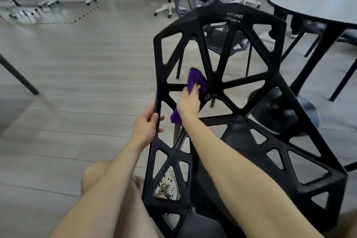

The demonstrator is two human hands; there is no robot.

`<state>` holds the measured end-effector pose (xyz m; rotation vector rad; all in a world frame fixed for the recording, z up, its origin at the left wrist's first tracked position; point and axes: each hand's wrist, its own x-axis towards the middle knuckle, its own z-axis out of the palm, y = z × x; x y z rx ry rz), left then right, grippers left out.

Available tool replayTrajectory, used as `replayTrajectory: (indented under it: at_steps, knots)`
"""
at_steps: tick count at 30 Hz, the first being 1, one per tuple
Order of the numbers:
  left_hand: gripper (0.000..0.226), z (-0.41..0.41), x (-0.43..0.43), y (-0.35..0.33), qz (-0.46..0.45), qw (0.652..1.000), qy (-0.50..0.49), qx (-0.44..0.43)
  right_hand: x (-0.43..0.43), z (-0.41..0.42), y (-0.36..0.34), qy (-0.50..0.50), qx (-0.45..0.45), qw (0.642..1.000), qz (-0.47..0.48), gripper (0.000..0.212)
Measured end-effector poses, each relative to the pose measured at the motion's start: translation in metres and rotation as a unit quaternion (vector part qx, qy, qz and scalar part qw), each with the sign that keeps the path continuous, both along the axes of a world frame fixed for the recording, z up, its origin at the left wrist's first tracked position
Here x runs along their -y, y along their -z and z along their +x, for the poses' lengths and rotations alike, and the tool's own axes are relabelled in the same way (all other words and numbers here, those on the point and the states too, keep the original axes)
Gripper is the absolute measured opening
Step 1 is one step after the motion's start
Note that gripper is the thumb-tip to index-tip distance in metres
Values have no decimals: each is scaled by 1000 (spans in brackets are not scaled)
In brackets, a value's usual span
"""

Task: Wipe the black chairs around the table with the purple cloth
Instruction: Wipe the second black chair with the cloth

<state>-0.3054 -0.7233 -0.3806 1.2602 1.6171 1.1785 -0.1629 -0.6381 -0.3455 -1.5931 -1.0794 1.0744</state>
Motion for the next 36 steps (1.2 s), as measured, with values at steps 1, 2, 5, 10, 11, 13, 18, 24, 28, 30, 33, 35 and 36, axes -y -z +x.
replayTrajectory:
  at_steps: [1, 2, 5, 10, 11, 13, 18, 24, 28, 30, 33, 35, 36]
  knots:
    - [56, 0, -1, -1, -4, 1000, 7, -11, 8, -10, -1, -29, 28, 999, 22, 62]
    - [56, -2, -2, 0, -1, 1000, 13, -26, 16, -17, 2, -67, 44, 996, 43, 63]
    - [58, -3, -4, 0, 2, 999, 8, -54, 36, -17, 12, -212, 50, 975, 36, 58]
    - [63, -9, -4, 1, -8, 996, 17, -86, 30, 11, -40, -20, -184, 982, 32, 29]
    - [63, -9, -4, -2, -8, 996, 22, -90, 25, 17, -57, 24, -226, 972, 50, 27]
    - [66, -9, -4, -8, -2, 994, 29, -106, 11, 26, -95, 64, -227, 964, 124, 40]
    - [65, -8, 0, -23, -26, 993, 29, -113, -53, 12, -125, -19, 114, 931, 346, 59]
    - [62, -8, 1, -20, -32, 995, 41, -87, -37, -16, 10, -192, 312, 854, 370, 65]
    - [61, -8, 0, -21, -54, 993, 41, -96, -26, 11, 12, -273, 309, 836, 362, 67]
    - [59, -5, 5, -26, -54, 992, 43, -102, -18, 17, -14, -233, 167, 913, 289, 54]
    - [60, -2, 11, -35, -49, 989, 51, -128, -14, 14, -72, -61, -55, 978, 191, 47]
    - [61, -1, 11, -36, -53, 989, 52, -130, -29, 6, -103, -26, -57, 969, 241, 53]
    - [60, -1, 10, -36, -57, 989, 50, -130, -39, -1, -112, -48, -18, 955, 291, 57]
